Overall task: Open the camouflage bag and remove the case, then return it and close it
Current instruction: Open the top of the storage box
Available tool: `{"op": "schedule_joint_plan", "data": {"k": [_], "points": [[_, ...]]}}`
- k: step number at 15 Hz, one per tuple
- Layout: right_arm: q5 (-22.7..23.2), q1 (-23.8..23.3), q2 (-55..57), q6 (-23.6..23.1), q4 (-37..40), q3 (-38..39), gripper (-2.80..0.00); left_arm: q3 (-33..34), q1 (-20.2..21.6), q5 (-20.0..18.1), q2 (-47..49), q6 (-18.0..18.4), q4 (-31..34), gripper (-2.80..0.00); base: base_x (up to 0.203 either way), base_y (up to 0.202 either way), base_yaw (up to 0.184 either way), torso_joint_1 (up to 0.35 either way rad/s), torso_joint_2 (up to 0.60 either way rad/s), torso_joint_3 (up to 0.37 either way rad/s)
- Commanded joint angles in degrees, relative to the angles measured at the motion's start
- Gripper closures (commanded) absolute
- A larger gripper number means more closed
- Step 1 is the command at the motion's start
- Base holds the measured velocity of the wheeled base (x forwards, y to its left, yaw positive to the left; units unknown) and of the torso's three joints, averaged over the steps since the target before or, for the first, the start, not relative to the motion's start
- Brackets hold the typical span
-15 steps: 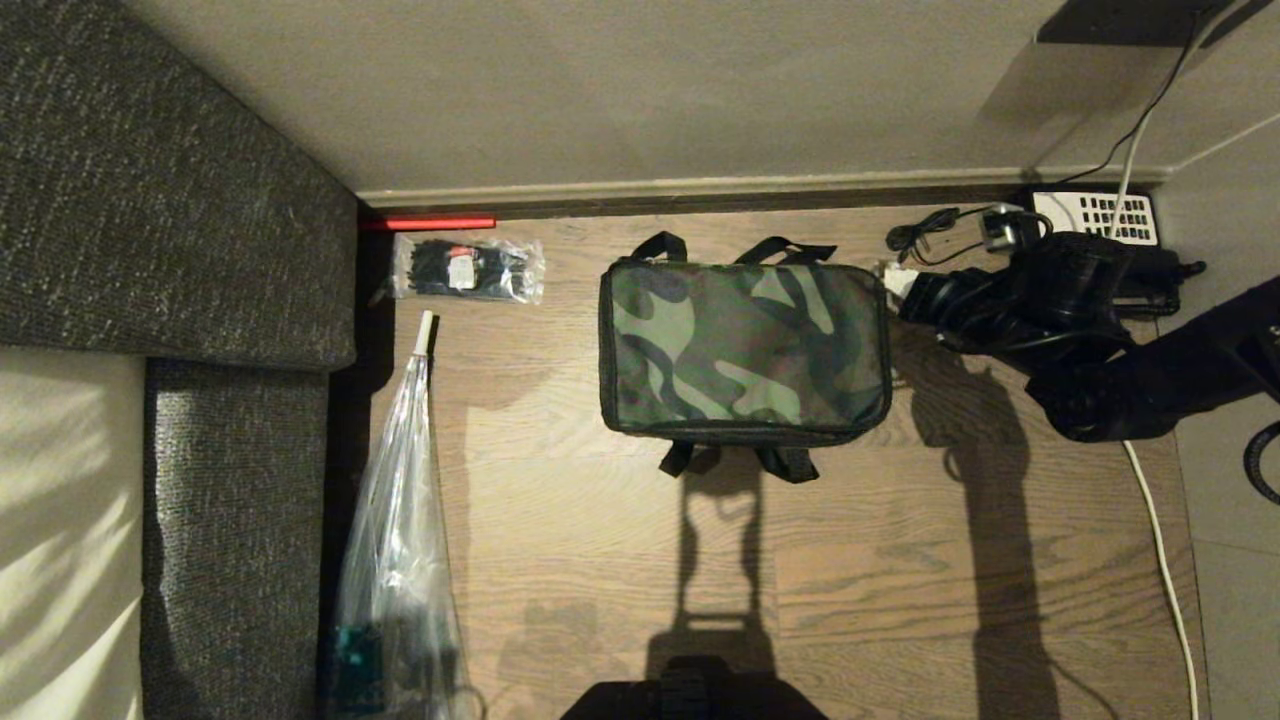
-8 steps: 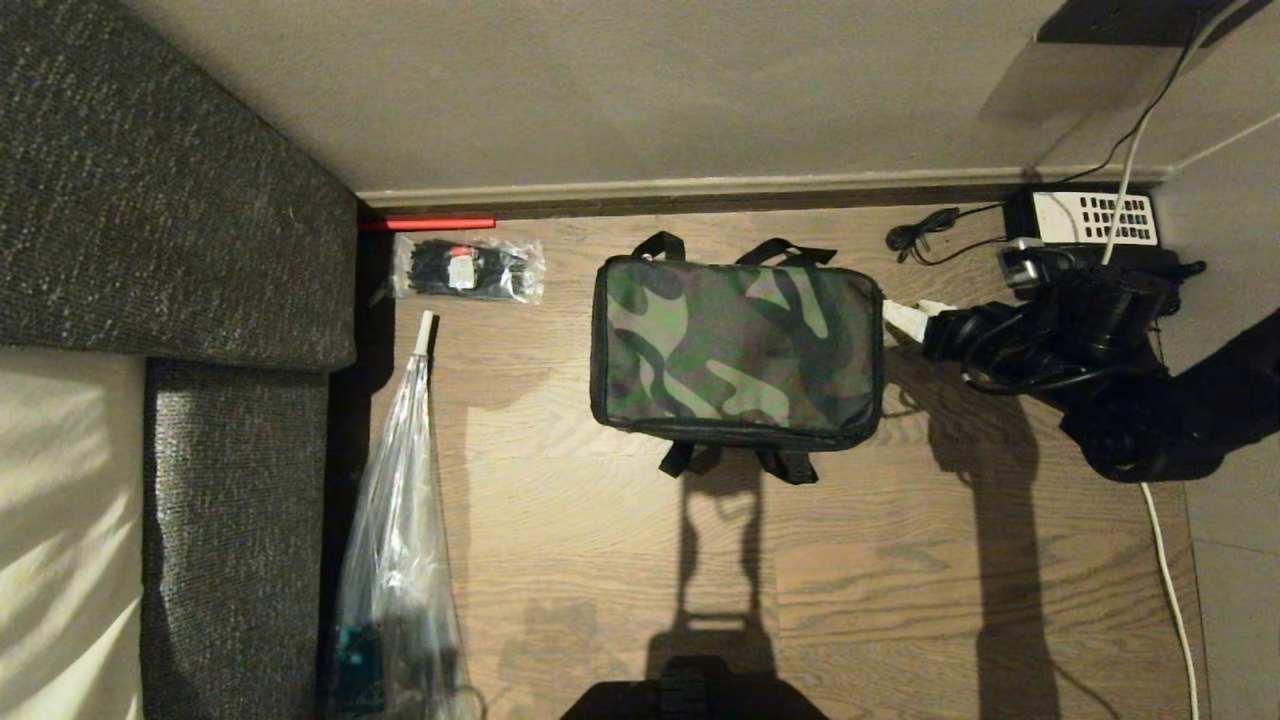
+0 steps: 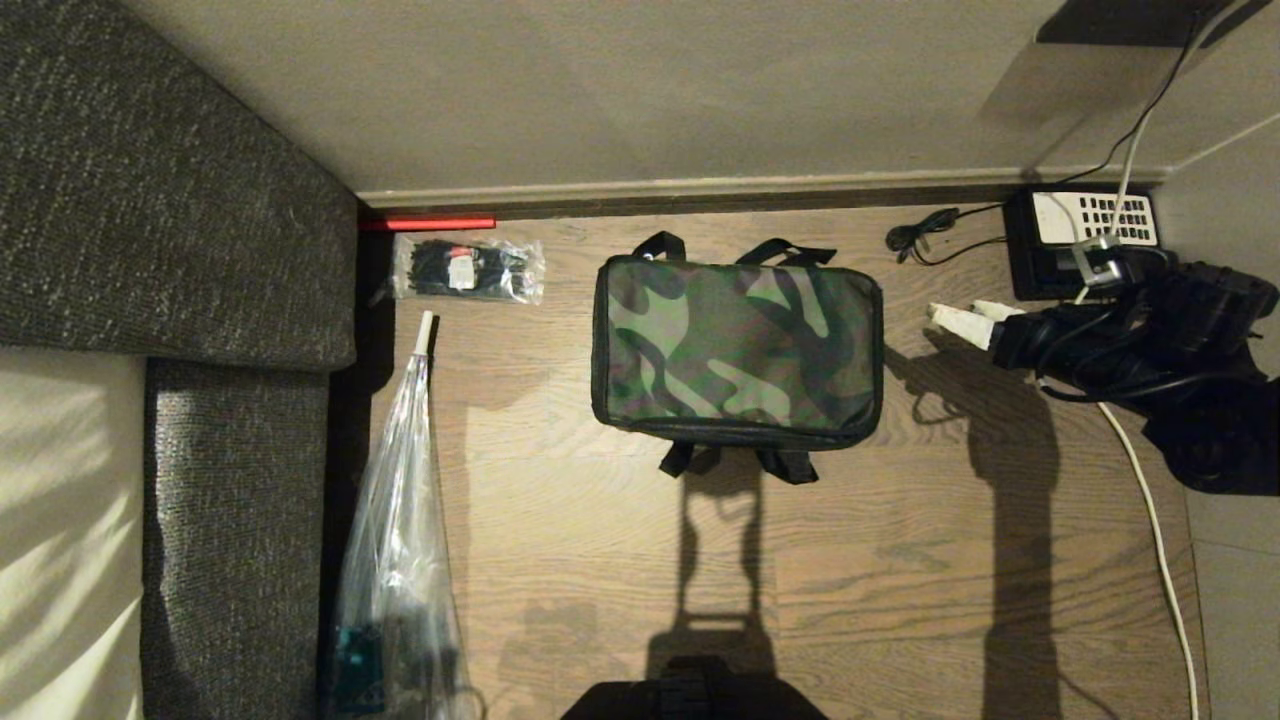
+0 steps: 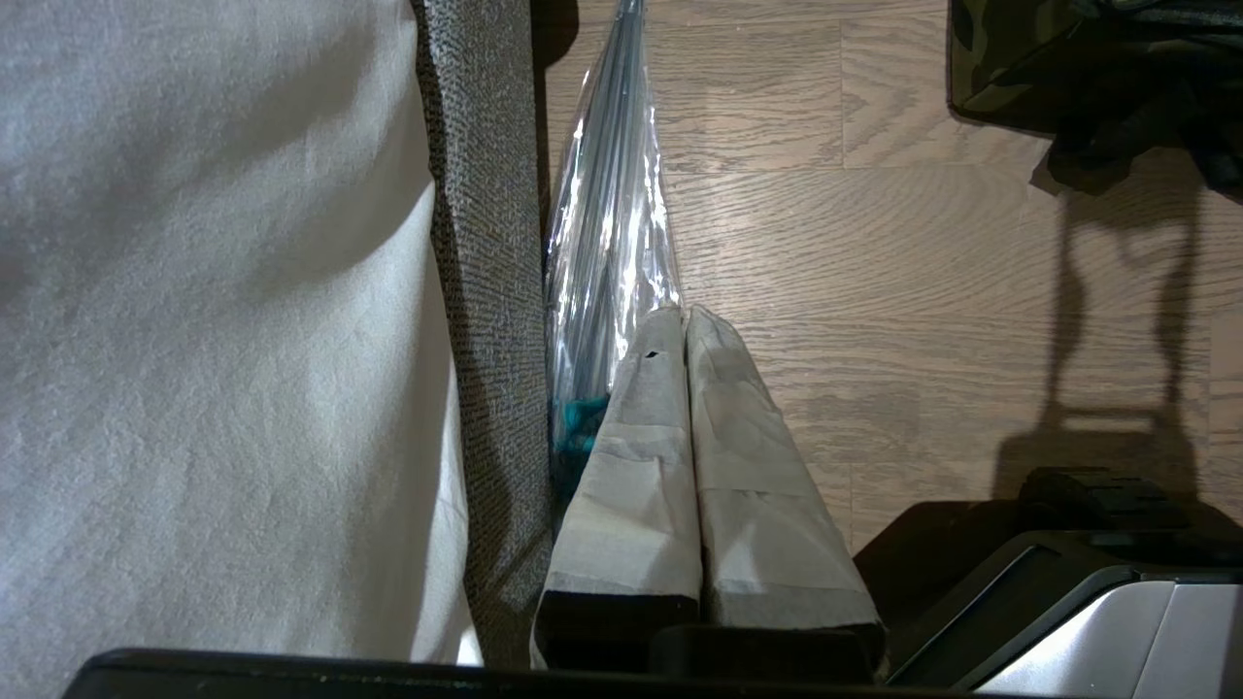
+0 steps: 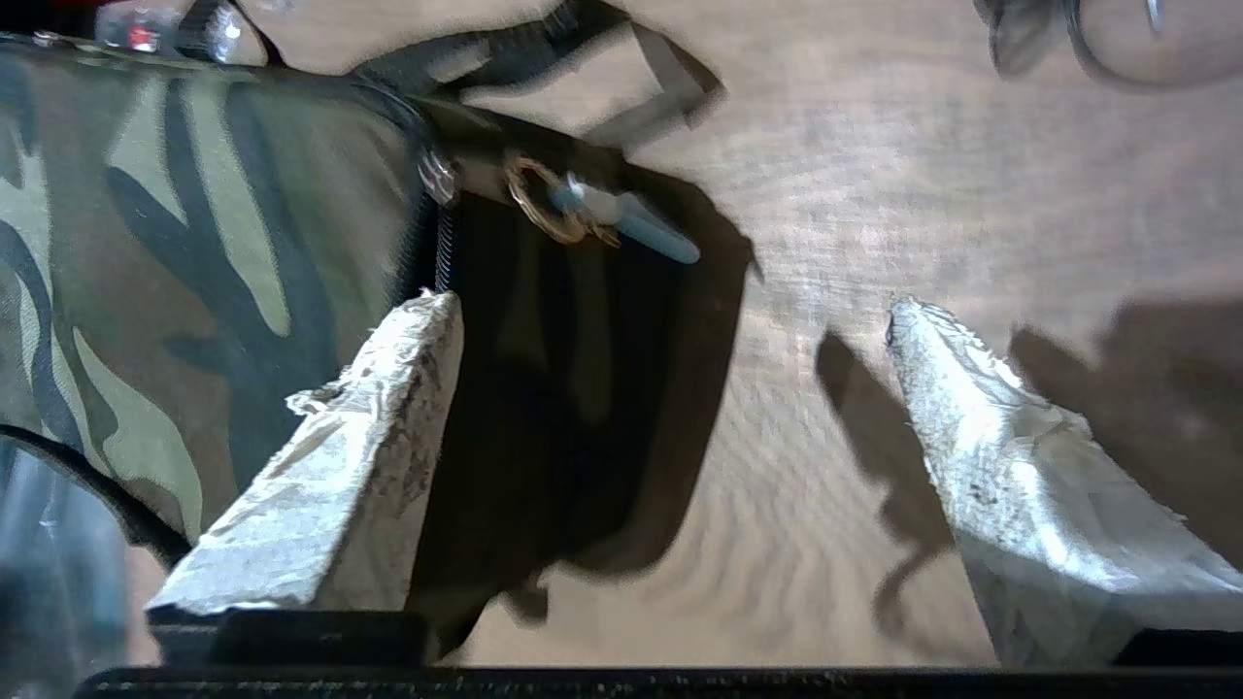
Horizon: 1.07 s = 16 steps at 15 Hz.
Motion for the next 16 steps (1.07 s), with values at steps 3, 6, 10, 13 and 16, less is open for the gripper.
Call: {"op": "schedule_joint_plan", "data": {"k": [3, 6, 10, 13, 16], "points": [[0.0, 1.5, -5.8, 11.4, 2.2, 4.5, -2.8, 0.0, 0.0, 0.0, 0.0, 0.0, 0.0, 0.0, 0.0, 0.0, 0.0, 0.0, 0.0, 0.0], [-0.3, 4.9, -8.8, 18.1, 10.7, 6.7, -2.8, 0.0, 0.0, 0.0, 0.0, 0.0, 0.0, 0.0, 0.0, 0.0, 0.0, 0.0, 0.0, 0.0], [-3.5, 10.0, -9.7, 20.2, 16.2, 7.2, -2.8, 0.0, 0.0, 0.0, 0.0, 0.0, 0.0, 0.0, 0.0, 0.0, 0.0, 0.0, 0.0, 0.0], [-5.5, 14.0, -9.0, 27.2, 19.1, 5.9, -2.8, 0.0, 0.0, 0.0, 0.0, -0.1, 0.0, 0.0, 0.0, 0.0, 0.0, 0.0, 0.0, 0.0], [-7.0, 16.2, -7.9, 27.4, 19.3, 5.2, -2.8, 0.0, 0.0, 0.0, 0.0, 0.0, 0.0, 0.0, 0.0, 0.0, 0.0, 0.0, 0.0, 0.0]]}}
